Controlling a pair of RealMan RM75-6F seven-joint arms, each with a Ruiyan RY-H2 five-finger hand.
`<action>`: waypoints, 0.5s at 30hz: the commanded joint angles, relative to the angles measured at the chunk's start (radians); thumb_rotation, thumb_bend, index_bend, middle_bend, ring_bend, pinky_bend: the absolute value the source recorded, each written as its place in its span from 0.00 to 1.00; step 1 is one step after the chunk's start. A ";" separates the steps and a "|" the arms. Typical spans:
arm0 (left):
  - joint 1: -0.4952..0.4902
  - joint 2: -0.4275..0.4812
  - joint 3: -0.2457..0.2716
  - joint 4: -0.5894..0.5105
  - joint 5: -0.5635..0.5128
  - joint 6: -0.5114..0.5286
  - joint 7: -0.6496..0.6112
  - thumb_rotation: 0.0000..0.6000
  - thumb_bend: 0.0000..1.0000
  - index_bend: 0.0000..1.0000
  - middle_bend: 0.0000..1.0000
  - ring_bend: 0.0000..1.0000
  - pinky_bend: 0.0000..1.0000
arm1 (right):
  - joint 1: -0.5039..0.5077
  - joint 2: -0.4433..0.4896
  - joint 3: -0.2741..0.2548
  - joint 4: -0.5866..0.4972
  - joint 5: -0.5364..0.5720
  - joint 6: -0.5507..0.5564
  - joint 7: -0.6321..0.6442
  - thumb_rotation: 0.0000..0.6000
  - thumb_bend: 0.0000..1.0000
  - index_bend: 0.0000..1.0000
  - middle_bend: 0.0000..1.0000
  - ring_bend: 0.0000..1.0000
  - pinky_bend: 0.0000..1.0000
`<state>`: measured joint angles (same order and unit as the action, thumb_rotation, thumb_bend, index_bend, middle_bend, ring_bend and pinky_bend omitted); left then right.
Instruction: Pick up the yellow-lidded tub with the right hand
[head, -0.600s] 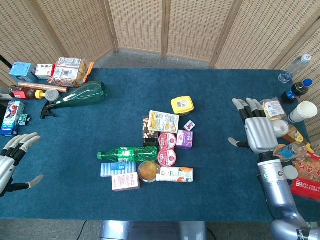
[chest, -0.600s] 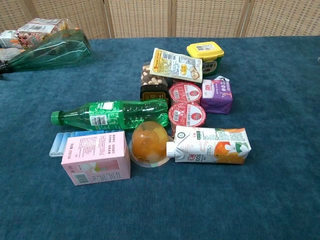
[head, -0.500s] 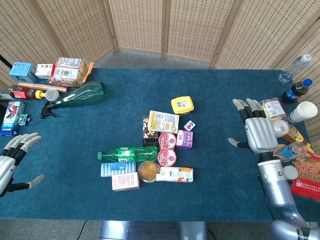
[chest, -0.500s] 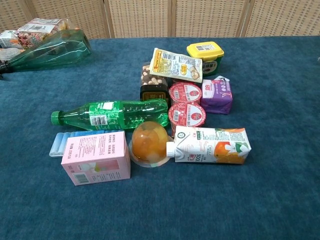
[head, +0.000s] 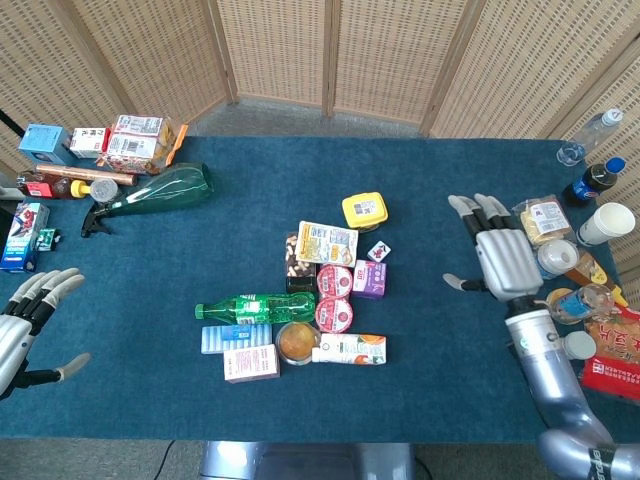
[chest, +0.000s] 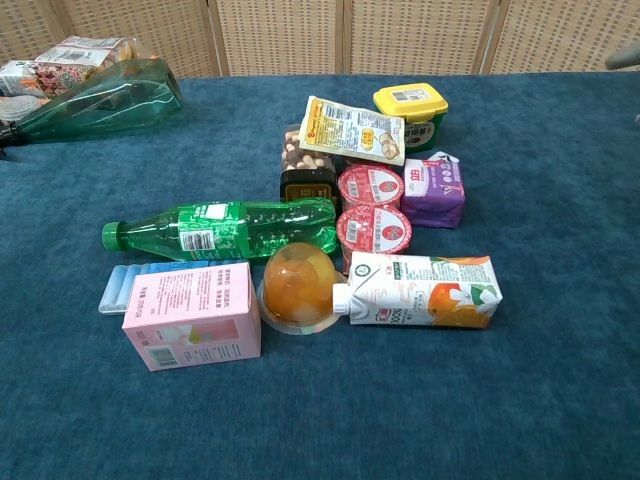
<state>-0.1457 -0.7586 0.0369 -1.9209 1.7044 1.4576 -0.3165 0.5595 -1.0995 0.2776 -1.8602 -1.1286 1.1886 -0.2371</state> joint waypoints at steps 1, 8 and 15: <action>0.002 0.000 0.002 -0.001 0.002 0.002 0.001 1.00 0.27 0.08 0.09 0.00 0.00 | 0.062 -0.020 0.032 0.046 0.039 -0.081 0.011 1.00 0.10 0.00 0.08 0.00 0.00; 0.013 -0.004 0.007 0.003 0.001 0.014 0.002 1.00 0.27 0.09 0.08 0.00 0.00 | 0.200 -0.064 0.063 0.141 0.183 -0.245 -0.063 1.00 0.11 0.00 0.06 0.00 0.00; 0.022 -0.002 0.010 0.004 0.000 0.028 0.001 1.00 0.27 0.09 0.09 0.00 0.00 | 0.318 -0.127 0.063 0.257 0.282 -0.351 -0.118 1.00 0.11 0.00 0.04 0.00 0.00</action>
<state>-0.1235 -0.7603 0.0468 -1.9170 1.7050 1.4854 -0.3150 0.8533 -1.2075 0.3404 -1.6287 -0.8664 0.8617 -0.3376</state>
